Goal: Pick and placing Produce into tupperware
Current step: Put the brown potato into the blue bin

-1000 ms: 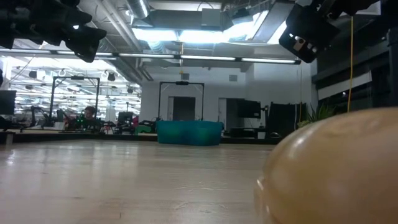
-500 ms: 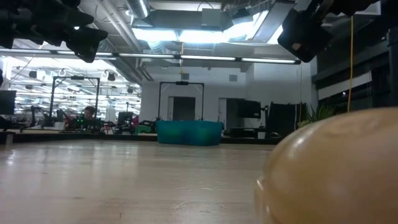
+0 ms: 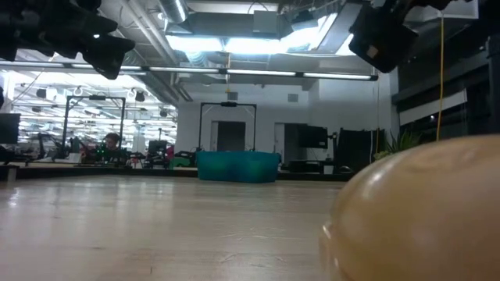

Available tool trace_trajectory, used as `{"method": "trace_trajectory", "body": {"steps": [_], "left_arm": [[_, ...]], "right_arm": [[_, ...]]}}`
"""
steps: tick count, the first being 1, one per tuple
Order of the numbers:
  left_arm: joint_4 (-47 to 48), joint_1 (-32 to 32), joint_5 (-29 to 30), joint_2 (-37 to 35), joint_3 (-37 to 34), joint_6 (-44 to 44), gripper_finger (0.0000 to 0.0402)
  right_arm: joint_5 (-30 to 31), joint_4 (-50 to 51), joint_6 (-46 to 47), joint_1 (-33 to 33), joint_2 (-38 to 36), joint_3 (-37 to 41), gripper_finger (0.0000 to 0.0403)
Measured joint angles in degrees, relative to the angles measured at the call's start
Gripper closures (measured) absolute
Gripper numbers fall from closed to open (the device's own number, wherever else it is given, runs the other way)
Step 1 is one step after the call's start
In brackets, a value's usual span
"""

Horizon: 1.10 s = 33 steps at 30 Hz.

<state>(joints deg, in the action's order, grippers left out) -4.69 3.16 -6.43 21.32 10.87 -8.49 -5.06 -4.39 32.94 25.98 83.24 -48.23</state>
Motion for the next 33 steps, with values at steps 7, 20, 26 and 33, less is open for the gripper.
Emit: {"method": "trace_trajectory", "body": {"steps": [7, 20, 26, 33], "left_arm": [[3.3, 0.0, 0.0, 0.0, 0.0, 0.0, 0.0231], [6.2, 0.0, 0.0, 0.0, 0.0, 0.0, 0.0231], [9.0, 0.0, 0.0, 0.0, 0.0, 0.0, 0.0231], [10.7, 0.0, 0.0, 0.0, 0.0, 1.2, 0.0231]], "right_arm": [[8.0, 2.4, 5.9, 1.2, 0.0, -0.1, 0.0084], [14.6, 35.6, 7.6, 3.5, 21.3, -30.6, 0.0084], [14.7, 47.8, 11.6, 3.7, 32.4, -46.8, 0.0084], [18.3, 58.0, 24.8, 6.6, 39.7, -60.5, 0.0084]]}}
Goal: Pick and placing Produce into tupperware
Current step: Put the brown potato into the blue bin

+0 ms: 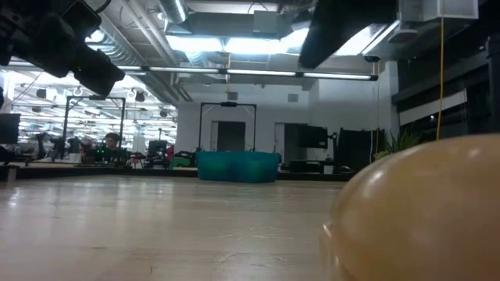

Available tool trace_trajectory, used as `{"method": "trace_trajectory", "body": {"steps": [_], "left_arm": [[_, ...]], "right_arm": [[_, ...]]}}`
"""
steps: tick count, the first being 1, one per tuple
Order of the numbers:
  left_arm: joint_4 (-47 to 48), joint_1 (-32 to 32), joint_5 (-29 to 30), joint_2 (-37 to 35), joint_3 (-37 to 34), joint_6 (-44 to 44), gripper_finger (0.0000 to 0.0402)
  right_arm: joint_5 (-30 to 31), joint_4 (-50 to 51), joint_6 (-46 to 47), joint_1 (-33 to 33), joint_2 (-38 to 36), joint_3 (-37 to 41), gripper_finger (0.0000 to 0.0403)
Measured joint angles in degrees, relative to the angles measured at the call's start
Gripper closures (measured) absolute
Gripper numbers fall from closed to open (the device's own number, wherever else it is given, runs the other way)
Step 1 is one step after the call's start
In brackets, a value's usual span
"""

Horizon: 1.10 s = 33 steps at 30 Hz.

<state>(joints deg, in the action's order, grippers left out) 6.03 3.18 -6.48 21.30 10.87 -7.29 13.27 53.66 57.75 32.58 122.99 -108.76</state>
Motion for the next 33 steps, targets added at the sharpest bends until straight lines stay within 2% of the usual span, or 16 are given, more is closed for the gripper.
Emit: {"method": "trace_trajectory", "body": {"steps": [7, 20, 28, 33], "left_arm": [[1.2, 0.0, 0.0, 0.0, 0.0, 3.4, 0.0231], [2.6, 0.0, 0.0, 0.0, 0.0, 6.1, 0.0231], [2.5, -0.1, 0.0, 0.0, 0.0, 6.6, 0.0231], [2.5, -0.1, 0.0, 0.0, 0.0, 7.9, 0.0231]], "right_arm": [[2.2, 10.1, 16.0, 3.3, 6.8, -10.3, 0.0084], [2.2, 17.1, 36.7, 7.5, 17.4, -25.5, 0.0084], [1.7, 18.2, 45.5, 9.5, 18.6, -25.9, 0.0084], [1.6, 20.6, 46.6, 9.6, 18.7, -25.9, 0.0084]]}}
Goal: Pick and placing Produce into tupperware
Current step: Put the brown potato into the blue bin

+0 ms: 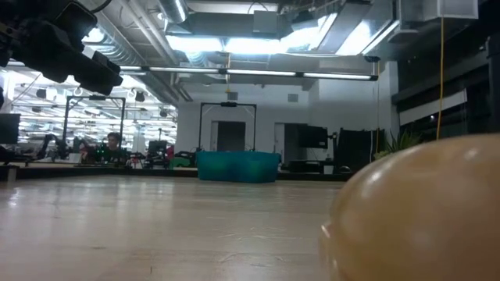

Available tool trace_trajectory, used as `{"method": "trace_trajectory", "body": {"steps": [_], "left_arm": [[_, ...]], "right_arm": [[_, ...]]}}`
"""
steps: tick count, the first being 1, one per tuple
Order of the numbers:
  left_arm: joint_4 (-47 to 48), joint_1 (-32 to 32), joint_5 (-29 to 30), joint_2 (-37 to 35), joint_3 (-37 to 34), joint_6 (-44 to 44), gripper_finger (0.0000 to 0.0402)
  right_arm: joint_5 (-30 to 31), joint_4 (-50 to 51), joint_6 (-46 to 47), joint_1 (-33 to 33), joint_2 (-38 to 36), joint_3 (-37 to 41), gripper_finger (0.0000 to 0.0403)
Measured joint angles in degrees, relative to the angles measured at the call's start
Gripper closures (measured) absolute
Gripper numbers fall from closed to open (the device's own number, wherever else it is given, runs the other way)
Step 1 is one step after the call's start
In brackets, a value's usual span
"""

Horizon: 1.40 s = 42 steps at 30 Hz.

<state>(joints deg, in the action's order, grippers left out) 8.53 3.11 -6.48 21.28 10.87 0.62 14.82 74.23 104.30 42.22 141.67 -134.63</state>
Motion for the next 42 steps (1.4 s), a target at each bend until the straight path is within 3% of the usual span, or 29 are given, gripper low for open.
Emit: {"method": "trace_trajectory", "body": {"steps": [6, 42], "left_arm": [[0.0, 0.0, 0.0, 0.0, 0.0, 0.0, 0.0231], [0.0, 0.0, 0.0, 0.0, 0.0, 0.0, 0.0231]], "right_arm": [[0.1, -0.2, -3.7, 0.0, 0.0, 0.0, 0.0084], [0.1, -6.2, -3.8, -0.3, 0.0, 0.1, 0.0084]]}}
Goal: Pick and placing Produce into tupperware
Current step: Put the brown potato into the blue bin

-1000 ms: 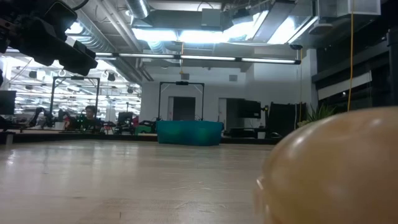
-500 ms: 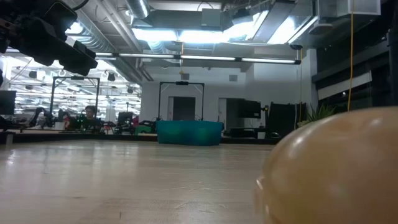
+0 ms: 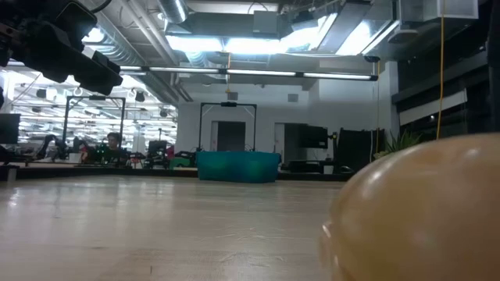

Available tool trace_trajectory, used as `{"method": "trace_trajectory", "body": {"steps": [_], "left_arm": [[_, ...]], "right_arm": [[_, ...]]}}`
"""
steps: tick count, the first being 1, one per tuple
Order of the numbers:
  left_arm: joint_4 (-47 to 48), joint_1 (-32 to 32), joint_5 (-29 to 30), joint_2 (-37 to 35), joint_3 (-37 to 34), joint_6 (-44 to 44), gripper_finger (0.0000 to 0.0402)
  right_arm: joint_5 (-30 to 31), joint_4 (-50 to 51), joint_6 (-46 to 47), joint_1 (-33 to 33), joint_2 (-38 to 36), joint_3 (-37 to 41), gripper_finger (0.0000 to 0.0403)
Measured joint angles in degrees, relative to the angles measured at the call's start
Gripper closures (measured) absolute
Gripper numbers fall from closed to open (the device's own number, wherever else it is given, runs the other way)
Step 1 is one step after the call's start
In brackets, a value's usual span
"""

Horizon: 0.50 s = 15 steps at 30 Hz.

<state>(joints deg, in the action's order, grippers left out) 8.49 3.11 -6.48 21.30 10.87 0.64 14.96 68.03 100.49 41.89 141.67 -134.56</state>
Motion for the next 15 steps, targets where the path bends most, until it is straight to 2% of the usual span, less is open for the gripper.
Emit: {"method": "trace_trajectory", "body": {"steps": [11, 15], "left_arm": [[0.0, 0.0, 0.0, 0.0, 0.0, 0.0, 0.0231], [0.0, 0.0, 0.0, 0.0, 0.0, 0.1, 0.0231]], "right_arm": [[-0.3, -1.2, 1.7, -1.4, 0.3, 0.0, 0.0084], [-4.0, -1.2, 5.3, -1.4, 1.6, 0.2, 0.0084]]}}
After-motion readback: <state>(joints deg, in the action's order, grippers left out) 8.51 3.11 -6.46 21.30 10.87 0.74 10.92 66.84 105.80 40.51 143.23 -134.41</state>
